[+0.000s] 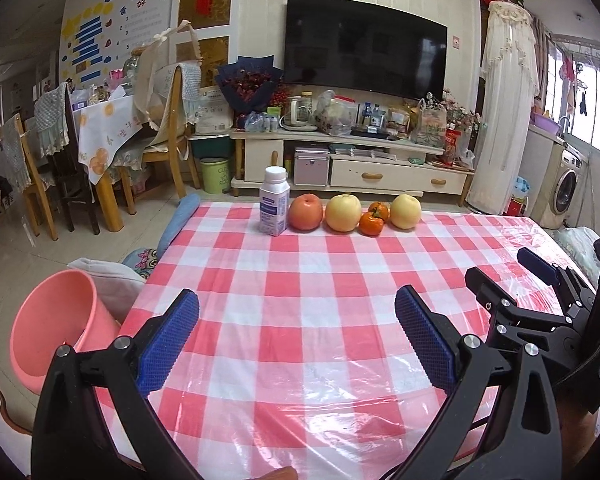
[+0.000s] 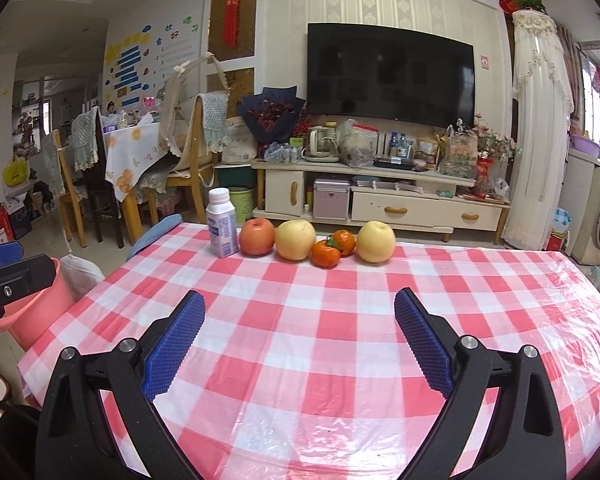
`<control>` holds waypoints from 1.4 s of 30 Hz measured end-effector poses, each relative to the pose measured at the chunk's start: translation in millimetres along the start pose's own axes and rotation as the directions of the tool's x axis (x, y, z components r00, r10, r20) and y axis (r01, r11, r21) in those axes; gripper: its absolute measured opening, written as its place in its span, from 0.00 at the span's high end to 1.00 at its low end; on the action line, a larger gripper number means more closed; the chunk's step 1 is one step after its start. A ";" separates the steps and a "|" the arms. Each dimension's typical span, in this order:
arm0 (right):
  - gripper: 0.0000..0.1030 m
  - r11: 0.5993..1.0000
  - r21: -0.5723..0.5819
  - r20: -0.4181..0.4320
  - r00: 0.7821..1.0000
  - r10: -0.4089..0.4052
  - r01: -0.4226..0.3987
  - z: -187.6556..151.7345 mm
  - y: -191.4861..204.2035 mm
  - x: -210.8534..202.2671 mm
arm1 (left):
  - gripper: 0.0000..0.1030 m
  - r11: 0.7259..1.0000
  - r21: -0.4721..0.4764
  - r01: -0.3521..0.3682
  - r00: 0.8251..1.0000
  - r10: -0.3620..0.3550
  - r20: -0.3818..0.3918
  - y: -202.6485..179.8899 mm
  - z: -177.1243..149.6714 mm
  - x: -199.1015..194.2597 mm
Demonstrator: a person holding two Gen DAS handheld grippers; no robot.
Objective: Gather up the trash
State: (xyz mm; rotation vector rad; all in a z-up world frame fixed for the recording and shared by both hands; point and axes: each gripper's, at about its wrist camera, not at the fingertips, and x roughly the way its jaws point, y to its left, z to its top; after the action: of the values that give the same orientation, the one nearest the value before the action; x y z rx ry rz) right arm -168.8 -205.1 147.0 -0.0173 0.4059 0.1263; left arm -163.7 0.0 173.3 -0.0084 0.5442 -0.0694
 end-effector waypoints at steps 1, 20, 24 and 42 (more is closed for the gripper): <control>0.08 1.000 0.001 0.002 1.000 -0.006 0.006 -0.3 -2.7 -0.1 | 0.04 1.000 0.005 0.000 1.000 0.000 0.001 -3.0 0.4 0.6; 0.08 0.997 -0.014 -0.002 0.997 -0.079 0.079 -7.2 -26.1 10.4 | 0.04 0.998 0.055 0.009 1.000 -0.008 -0.023 -36.8 -1.0 25.3; 0.08 0.997 -0.013 -0.014 0.997 -0.082 0.082 -9.5 -26.6 15.4 | 0.04 0.999 0.052 0.011 0.999 -0.010 -0.035 -36.3 -1.8 32.6; 0.08 0.996 -0.051 -0.049 0.996 -0.073 0.070 -18.3 -19.6 32.8 | 0.04 1.000 0.029 0.013 0.997 -0.011 -0.075 -29.1 -6.7 59.8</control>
State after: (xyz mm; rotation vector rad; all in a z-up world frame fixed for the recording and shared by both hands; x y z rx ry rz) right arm -143.6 -221.4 117.0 -0.0836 0.4519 0.0653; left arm -118.0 -33.0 137.4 0.0194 0.6184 -0.0897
